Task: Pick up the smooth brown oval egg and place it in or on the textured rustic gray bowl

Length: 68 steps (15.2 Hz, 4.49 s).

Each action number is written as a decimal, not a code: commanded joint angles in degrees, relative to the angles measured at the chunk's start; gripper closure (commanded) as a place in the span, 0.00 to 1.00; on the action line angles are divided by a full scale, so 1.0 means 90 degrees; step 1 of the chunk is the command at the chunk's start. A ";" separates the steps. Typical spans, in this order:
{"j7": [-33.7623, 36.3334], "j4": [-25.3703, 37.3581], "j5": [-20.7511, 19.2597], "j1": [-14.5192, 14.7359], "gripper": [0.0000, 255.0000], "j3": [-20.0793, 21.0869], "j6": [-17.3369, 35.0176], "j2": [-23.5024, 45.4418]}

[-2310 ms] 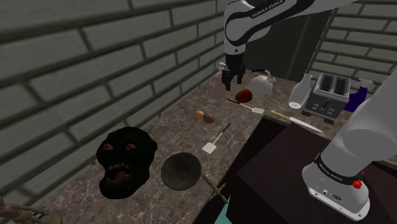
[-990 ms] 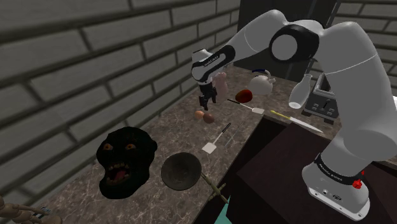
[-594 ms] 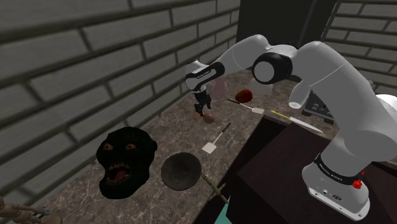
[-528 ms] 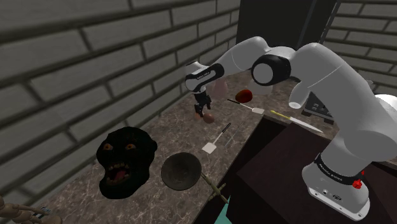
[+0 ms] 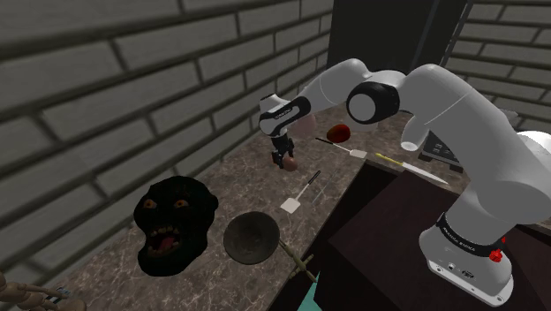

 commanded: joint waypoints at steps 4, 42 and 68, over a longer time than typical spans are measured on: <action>-0.0001 -0.0003 -0.0001 -0.0001 0.00 -0.0001 0.0022 0.0014; -0.0044 -0.0533 0.0042 -0.0028 1.00 0.0041 -0.1043 -0.1581; 0.2083 -0.3040 0.0386 0.1502 1.00 0.0775 -0.0293 -0.3344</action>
